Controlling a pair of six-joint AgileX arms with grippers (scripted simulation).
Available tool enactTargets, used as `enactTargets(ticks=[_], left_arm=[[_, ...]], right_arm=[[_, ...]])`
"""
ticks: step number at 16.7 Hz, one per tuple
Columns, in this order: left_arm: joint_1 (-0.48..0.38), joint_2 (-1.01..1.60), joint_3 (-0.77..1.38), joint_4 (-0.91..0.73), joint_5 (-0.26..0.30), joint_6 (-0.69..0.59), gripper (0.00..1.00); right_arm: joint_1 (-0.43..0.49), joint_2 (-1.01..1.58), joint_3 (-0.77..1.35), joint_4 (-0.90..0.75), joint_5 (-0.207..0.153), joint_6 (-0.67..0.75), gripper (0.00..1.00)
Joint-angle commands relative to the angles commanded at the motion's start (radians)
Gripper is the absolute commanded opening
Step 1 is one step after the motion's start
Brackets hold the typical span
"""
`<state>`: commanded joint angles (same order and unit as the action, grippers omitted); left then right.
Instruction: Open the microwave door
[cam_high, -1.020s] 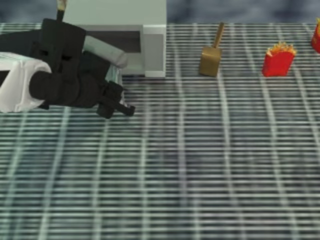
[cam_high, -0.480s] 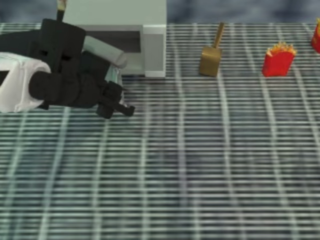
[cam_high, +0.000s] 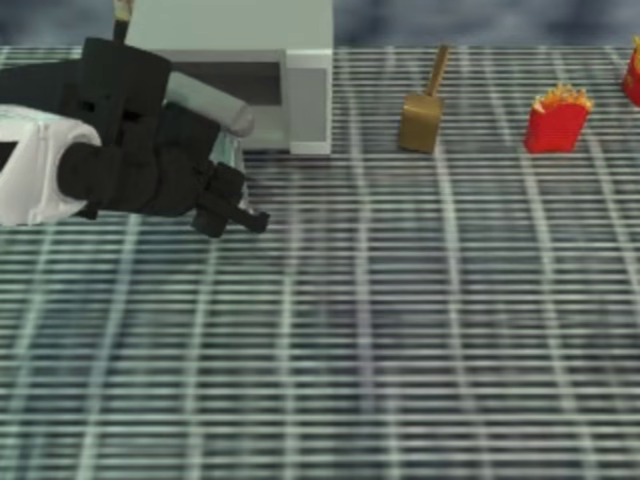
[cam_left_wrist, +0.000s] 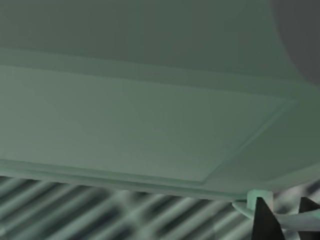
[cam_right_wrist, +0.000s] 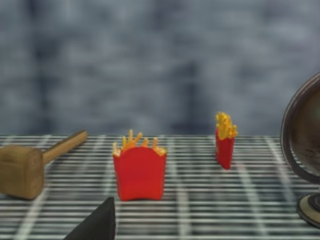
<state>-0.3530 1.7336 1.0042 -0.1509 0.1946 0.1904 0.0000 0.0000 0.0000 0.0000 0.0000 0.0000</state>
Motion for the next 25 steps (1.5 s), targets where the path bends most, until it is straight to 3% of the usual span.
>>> enactTargets(ticks=[11, 25], left_arm=[[0.038, -0.019, -0.019, -0.020, 0.067, 0.085, 0.00], [0.038, -0.019, -0.019, -0.020, 0.067, 0.085, 0.00]], right_arm=[[0.000, 0.000, 0.000, 0.000, 0.000, 0.000, 1.00], [0.000, 0.000, 0.000, 0.000, 0.000, 0.000, 1.00]])
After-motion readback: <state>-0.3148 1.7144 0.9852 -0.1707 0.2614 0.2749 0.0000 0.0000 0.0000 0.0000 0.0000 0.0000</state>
